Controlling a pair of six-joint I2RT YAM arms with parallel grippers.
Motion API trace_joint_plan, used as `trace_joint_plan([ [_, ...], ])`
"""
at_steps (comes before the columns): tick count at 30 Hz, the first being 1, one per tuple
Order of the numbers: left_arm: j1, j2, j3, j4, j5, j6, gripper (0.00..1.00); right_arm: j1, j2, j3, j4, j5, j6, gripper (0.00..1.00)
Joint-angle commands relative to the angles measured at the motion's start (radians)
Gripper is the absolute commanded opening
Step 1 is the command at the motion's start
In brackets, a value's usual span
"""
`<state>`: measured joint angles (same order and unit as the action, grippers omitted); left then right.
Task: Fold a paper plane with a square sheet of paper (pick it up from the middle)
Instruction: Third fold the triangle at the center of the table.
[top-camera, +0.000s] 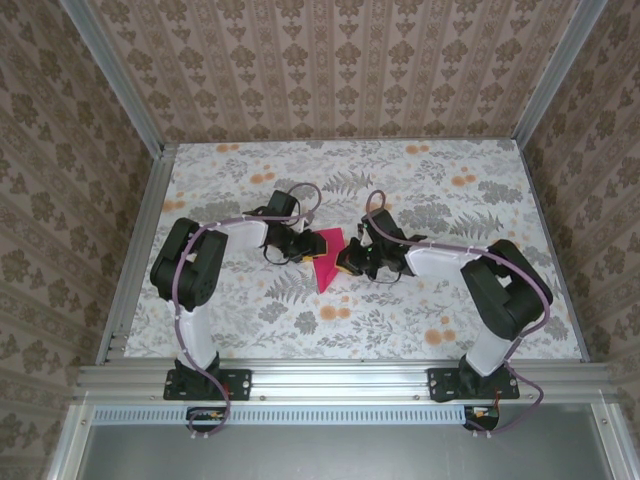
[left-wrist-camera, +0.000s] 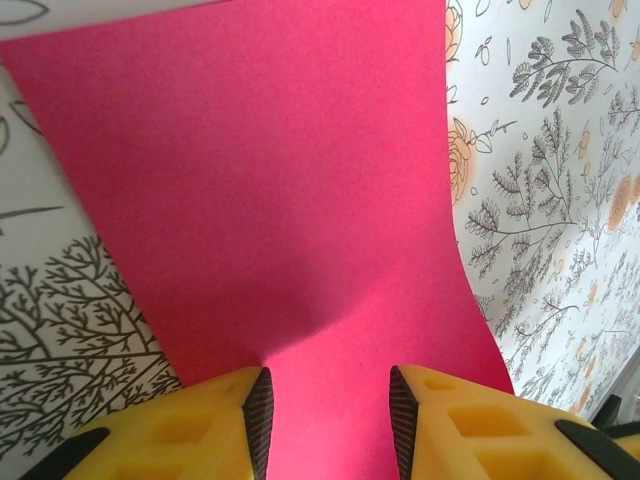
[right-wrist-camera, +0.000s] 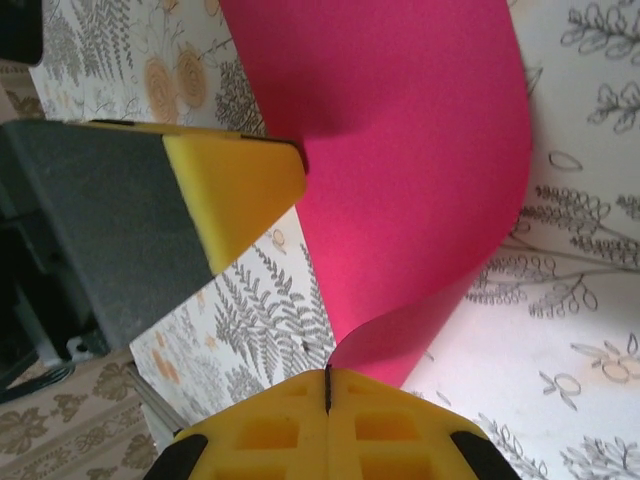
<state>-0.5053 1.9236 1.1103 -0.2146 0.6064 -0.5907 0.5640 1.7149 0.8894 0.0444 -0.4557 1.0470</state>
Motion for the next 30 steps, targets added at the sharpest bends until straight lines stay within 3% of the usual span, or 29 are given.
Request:
trace_joint_plan([
  [1,0.005,-0.014,0.032,-0.008,0.024,-0.015,0.39,0.009,0.038,0.057,-0.042,0.052,-0.022,0.06],
  [7,0.032,-0.064,0.035,0.012,-0.001,-0.038,0.41,0.013,0.07,0.077,-0.075,0.074,-0.041,0.07],
  [30,0.033,0.075,0.094,-0.047,-0.01,0.0,0.38,0.021,0.137,0.087,0.07,0.029,-0.028,0.07],
])
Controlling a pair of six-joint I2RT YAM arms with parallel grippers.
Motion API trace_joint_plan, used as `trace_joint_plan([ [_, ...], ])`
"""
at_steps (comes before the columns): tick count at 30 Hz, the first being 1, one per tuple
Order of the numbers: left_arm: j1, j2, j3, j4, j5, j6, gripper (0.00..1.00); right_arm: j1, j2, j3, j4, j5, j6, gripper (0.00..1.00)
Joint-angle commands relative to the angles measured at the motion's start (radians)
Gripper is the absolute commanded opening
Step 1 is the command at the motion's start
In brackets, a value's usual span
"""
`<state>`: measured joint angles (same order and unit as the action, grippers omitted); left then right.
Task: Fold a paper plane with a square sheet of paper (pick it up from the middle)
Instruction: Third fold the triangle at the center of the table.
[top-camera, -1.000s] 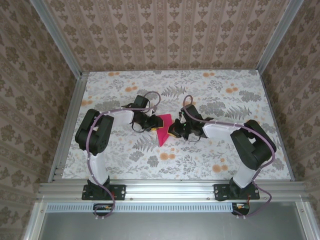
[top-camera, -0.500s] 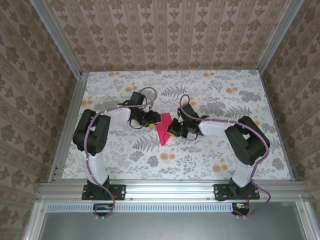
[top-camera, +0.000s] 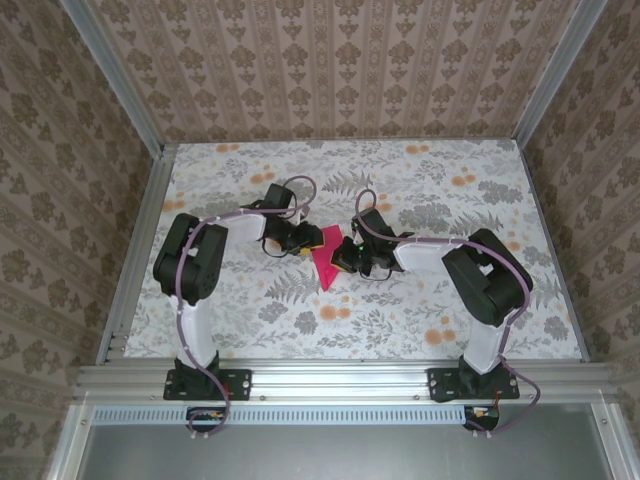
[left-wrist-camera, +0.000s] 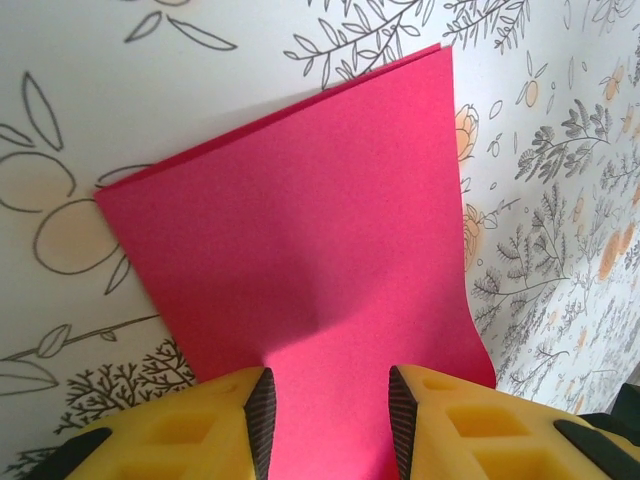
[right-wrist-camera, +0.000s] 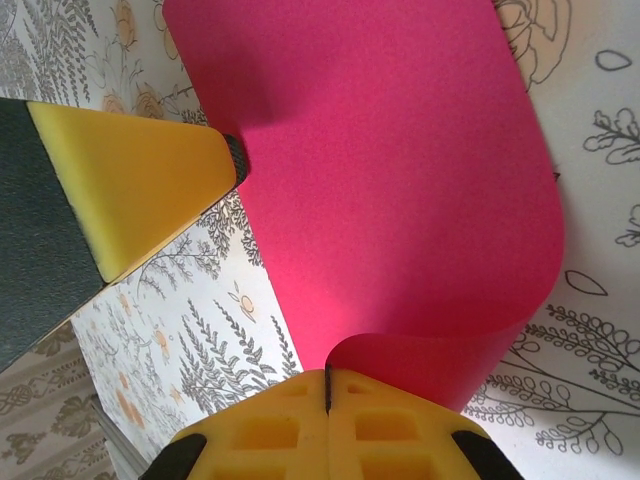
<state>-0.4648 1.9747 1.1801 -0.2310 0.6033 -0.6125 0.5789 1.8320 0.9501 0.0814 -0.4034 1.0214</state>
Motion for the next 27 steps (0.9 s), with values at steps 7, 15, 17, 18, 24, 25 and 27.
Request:
trace_joint_plan([
  [7,-0.009,0.031,0.027,-0.038,-0.009,0.026,0.38,0.007,0.038,0.03,0.053,-0.026,-0.003,0.07],
  [15,-0.015,0.037,0.035,-0.059,-0.011,0.04,0.37,0.007,0.065,0.036,0.081,-0.035,-0.004,0.07],
  [17,-0.015,0.038,0.035,-0.061,-0.009,0.042,0.37,0.007,0.07,0.04,0.087,-0.04,-0.004,0.07],
  [18,-0.015,0.039,0.035,-0.06,-0.009,0.042,0.37,0.007,0.074,0.044,0.085,-0.042,-0.007,0.07],
  [24,-0.017,0.042,0.035,-0.061,-0.007,0.043,0.37,0.007,0.09,0.056,0.079,-0.044,-0.012,0.07],
  [25,-0.017,0.042,0.036,-0.062,-0.006,0.043,0.37,0.007,0.092,0.057,0.077,-0.043,-0.014,0.07],
  [27,-0.018,0.042,0.036,-0.061,-0.004,0.045,0.37,0.007,0.096,0.059,0.073,-0.041,-0.017,0.07],
])
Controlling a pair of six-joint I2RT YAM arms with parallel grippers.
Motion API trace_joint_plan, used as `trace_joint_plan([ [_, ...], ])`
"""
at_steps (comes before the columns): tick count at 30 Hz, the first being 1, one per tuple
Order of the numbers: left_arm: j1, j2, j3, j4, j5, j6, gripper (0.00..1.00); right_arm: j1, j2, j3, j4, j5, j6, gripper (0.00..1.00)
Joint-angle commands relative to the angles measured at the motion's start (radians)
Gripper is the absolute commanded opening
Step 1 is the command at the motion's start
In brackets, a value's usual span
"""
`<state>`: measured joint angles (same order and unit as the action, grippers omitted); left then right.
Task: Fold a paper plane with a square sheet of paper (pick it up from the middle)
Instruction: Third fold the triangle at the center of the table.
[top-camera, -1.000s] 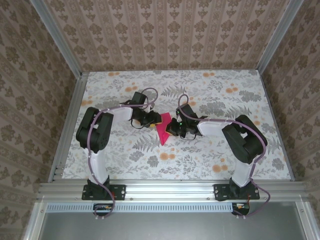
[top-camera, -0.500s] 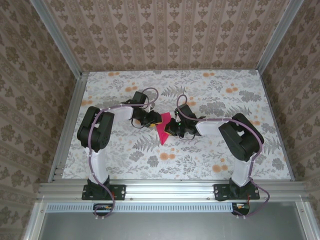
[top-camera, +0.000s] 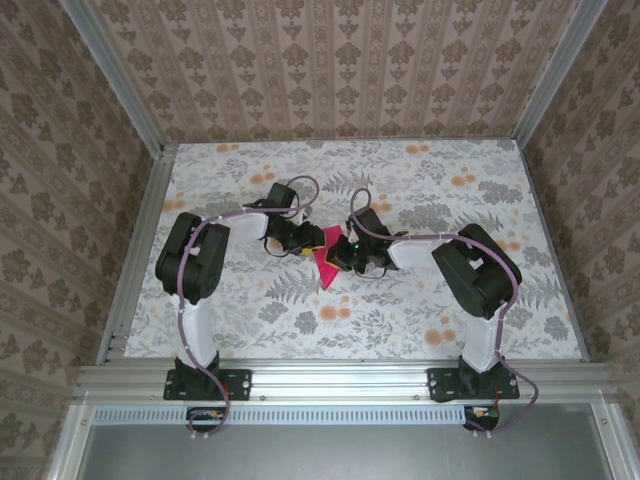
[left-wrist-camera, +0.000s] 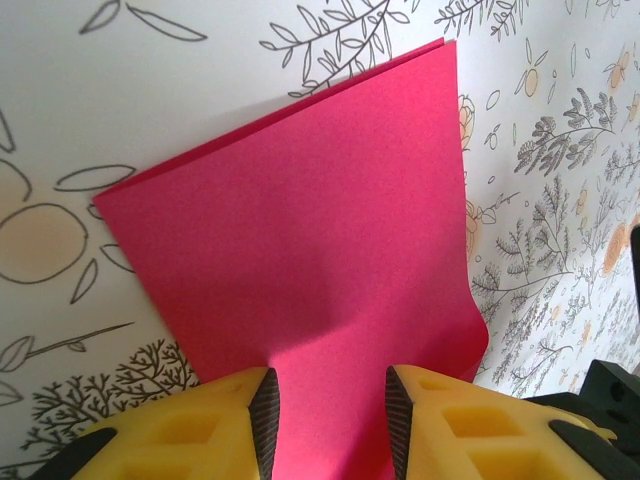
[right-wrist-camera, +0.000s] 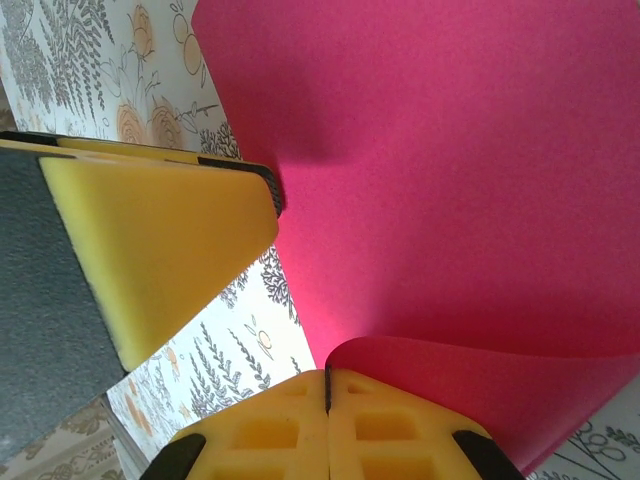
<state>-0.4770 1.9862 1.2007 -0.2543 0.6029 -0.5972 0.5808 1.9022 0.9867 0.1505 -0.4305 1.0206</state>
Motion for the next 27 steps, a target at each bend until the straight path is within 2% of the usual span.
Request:
trace_joint_plan([
  [1,-0.005,0.03,0.016,-0.039,-0.003,0.029,0.37,0.005,0.025,0.025,-0.001,-0.014,-0.019,0.07],
  [13,-0.008,0.029,0.022,-0.045,-0.001,0.035,0.37,0.005,0.022,0.033,-0.083,-0.011,-0.062,0.08],
  [27,-0.012,0.032,0.025,-0.046,-0.001,0.035,0.37,0.006,0.041,0.04,-0.056,-0.027,-0.059,0.09],
])
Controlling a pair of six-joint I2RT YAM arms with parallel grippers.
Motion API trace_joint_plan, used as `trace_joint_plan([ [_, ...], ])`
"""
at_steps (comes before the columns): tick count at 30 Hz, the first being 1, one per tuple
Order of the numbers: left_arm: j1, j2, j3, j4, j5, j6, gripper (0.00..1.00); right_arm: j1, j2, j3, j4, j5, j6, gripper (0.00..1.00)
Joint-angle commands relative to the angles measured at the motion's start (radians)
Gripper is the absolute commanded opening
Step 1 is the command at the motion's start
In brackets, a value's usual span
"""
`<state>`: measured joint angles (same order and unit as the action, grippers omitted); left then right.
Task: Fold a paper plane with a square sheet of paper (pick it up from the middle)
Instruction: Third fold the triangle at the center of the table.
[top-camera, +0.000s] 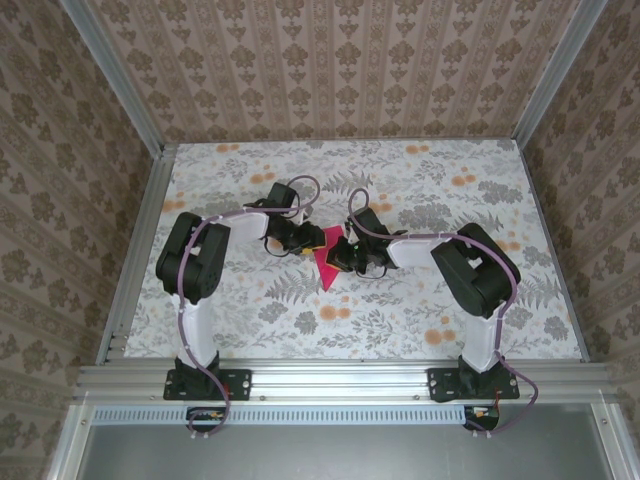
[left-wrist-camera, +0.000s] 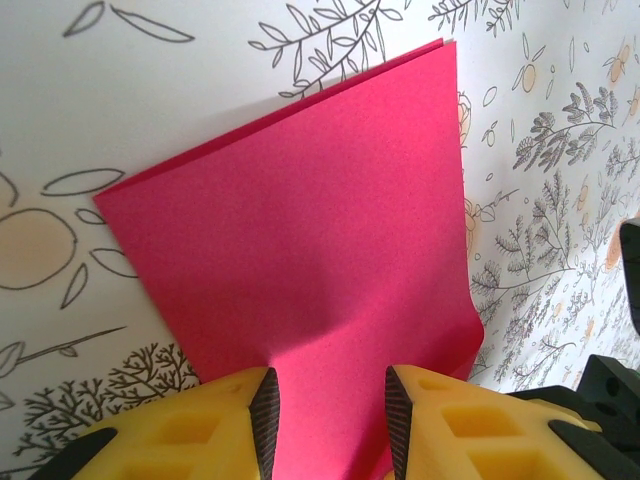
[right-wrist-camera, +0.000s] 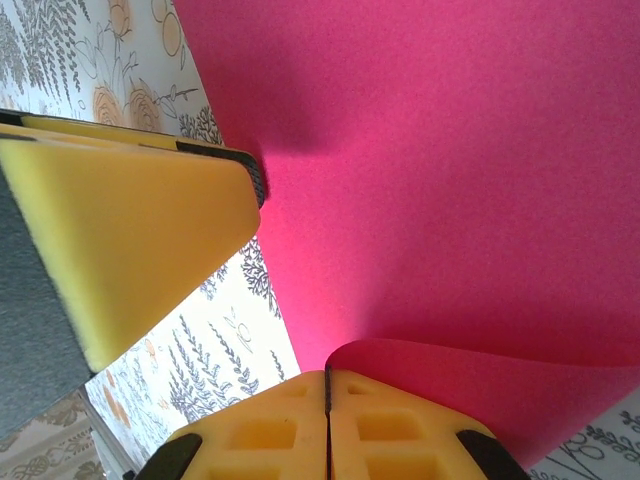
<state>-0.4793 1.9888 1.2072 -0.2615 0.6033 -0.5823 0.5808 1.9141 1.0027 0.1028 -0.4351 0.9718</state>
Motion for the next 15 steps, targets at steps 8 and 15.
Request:
trace_joint_plan([
  [8,-0.013,0.03,0.018,-0.04,0.001,0.022,0.37,0.007,0.037,0.019,0.004,-0.031,-0.012,0.09],
  [15,-0.014,0.03,0.017,-0.039,0.0,0.023,0.37,0.006,0.043,0.014,0.025,-0.039,-0.006,0.09],
])
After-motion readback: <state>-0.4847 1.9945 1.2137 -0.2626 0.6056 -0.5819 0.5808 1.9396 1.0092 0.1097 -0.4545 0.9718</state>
